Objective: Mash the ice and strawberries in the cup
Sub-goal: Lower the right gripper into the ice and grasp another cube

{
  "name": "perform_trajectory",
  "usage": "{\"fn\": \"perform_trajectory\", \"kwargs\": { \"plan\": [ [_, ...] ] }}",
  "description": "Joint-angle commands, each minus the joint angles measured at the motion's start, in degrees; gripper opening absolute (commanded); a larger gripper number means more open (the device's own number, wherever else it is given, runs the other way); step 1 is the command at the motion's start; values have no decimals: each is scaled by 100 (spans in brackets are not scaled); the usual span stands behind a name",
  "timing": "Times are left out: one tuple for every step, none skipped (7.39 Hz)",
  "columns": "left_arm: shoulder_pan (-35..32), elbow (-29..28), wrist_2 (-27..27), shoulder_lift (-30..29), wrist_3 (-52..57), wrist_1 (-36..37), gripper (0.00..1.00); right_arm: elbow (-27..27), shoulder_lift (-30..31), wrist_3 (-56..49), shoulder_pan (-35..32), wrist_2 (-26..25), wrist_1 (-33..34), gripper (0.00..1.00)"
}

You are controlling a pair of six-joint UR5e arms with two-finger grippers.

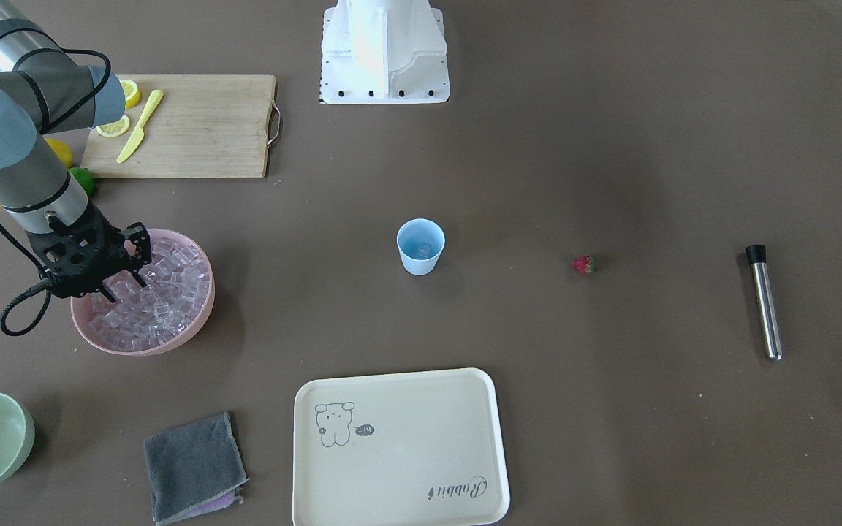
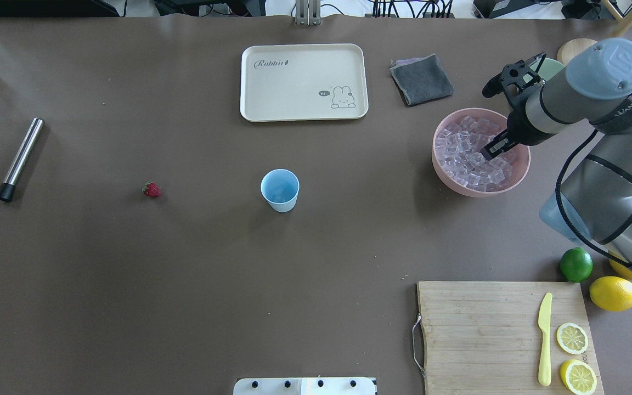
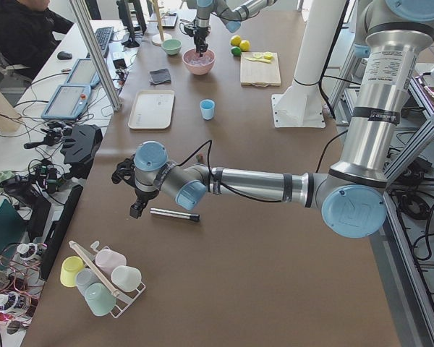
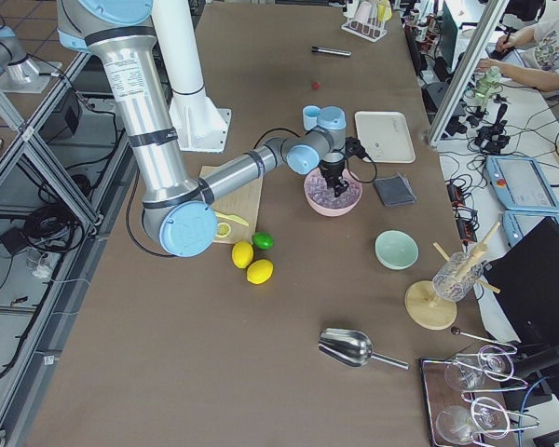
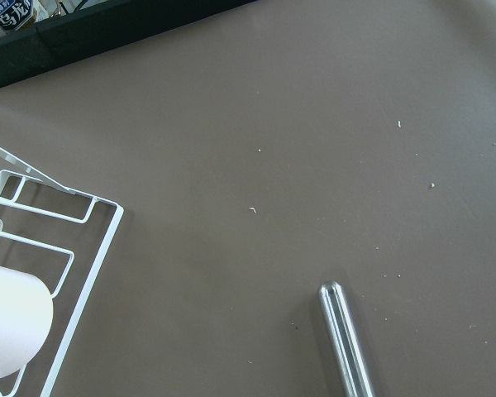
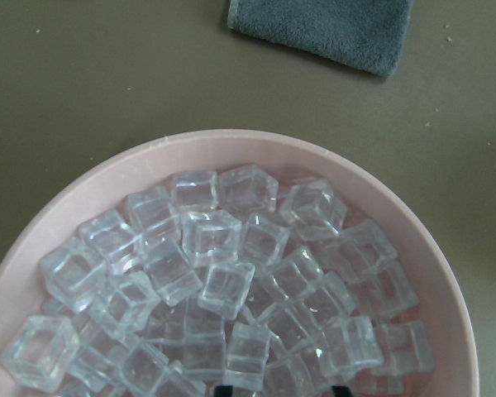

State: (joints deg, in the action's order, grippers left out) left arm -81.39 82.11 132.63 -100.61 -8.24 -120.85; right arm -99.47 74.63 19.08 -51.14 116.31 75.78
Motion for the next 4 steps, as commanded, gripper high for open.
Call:
{"fn": "perform_trajectory", "kwargs": {
  "plan": [
    [0,-55,-26,-29,6,0,97,-142,193,8,138,-64,-19,51],
    [9,-55,-26,-29,6,0,97,-151,201,17,209,-82,-28,52],
    [9,-64,-26,-29,6,-9,97,-151,201,26,245,-73,-37,53],
    [9,-55,-26,-38,-2,-1,97,-160,201,26,263,-73,-37,53]
  ]
}}
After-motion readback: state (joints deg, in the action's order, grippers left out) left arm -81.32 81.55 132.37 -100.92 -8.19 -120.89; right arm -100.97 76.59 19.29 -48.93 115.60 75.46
